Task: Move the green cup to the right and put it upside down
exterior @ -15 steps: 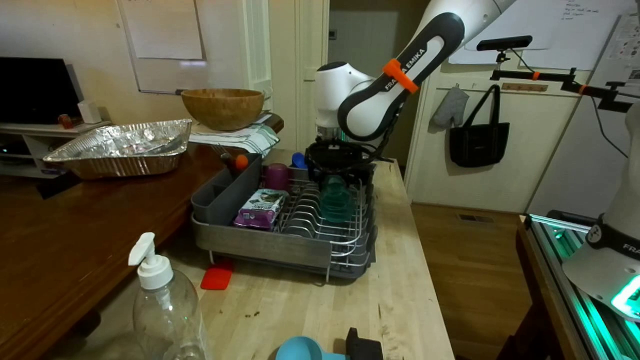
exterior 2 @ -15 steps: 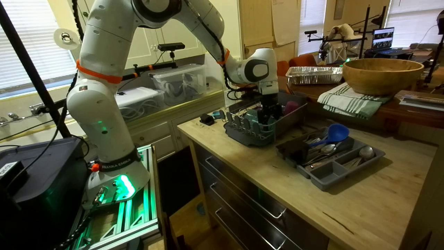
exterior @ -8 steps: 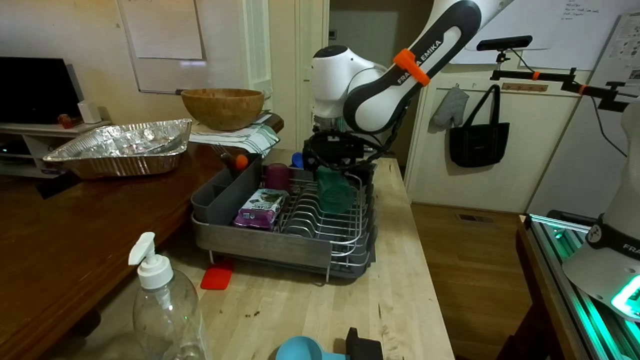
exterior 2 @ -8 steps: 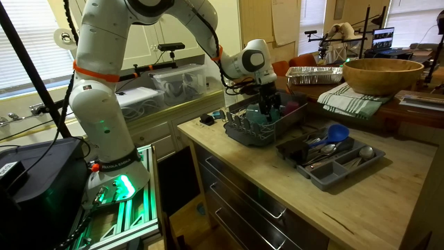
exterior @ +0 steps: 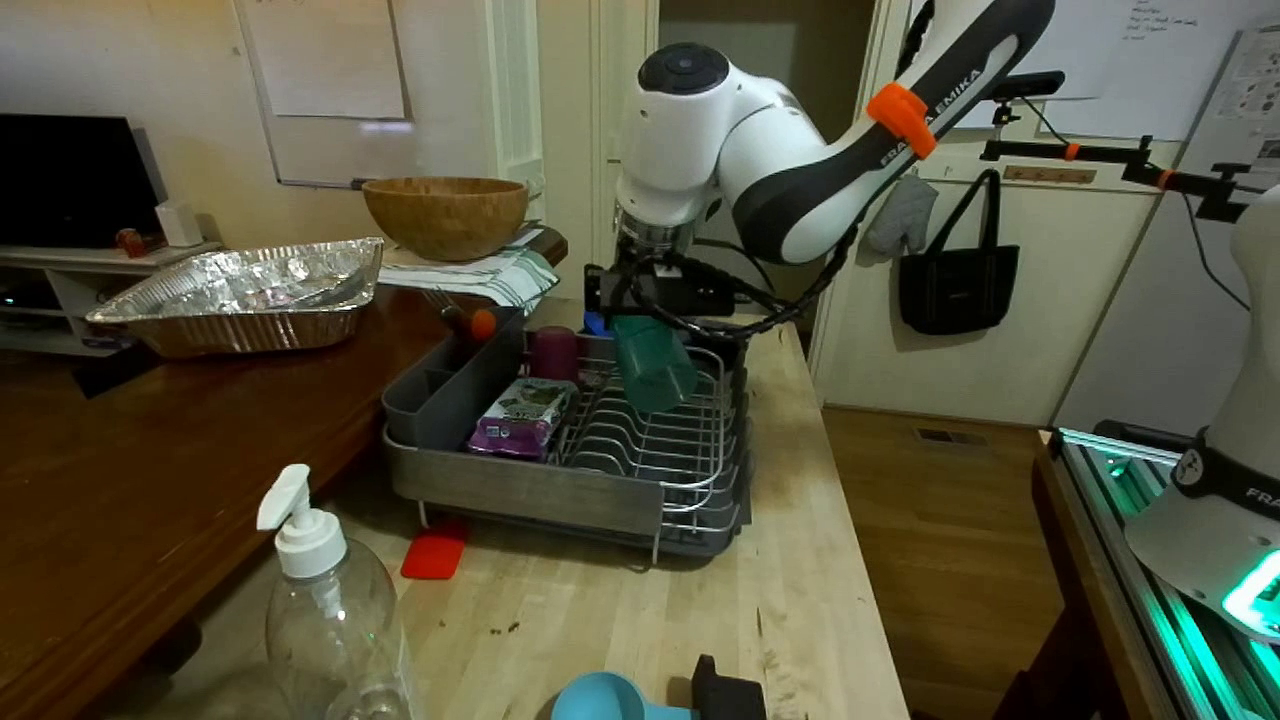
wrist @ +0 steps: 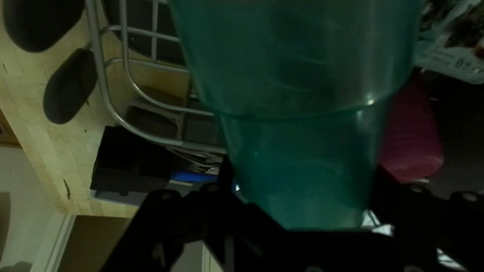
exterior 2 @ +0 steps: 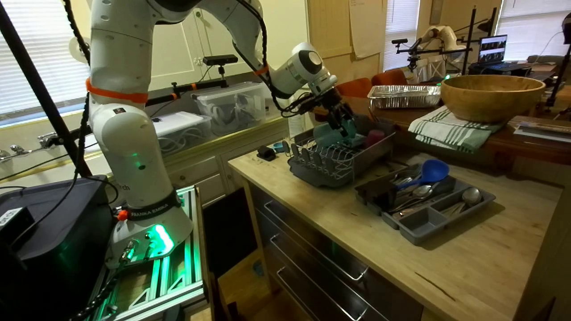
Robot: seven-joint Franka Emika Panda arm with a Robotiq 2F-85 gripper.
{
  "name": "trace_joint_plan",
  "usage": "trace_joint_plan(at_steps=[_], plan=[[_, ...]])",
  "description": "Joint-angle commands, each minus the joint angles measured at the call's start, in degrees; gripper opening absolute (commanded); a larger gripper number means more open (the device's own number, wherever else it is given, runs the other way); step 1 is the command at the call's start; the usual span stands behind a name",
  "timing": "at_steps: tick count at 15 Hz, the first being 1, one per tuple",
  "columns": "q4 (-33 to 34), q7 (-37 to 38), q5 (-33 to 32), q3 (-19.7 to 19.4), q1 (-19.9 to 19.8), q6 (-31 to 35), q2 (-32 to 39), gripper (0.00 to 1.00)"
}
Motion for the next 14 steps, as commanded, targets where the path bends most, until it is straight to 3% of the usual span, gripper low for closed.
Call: trace_joint_plan(at_steps=[1, 4, 9, 10, 14], plan=[[-2.06, 15.14, -7.97, -2.33, 6.10, -4.16, -1.78, 0.54], [-1.07, 26.62, -8.60, -5.42, 14.44, -12.20, -0.92, 0.54], [0.27, 45.06, -11.57, -3.50, 24.99, -28.88, 1.15, 0.54], [1.18, 48.48, -14.44, 3.88, 20.37, -33.92, 1.40, 0.54], [3.91, 55.11, -20.08, 10.88, 19.28, -49.47, 4.56, 0.54]])
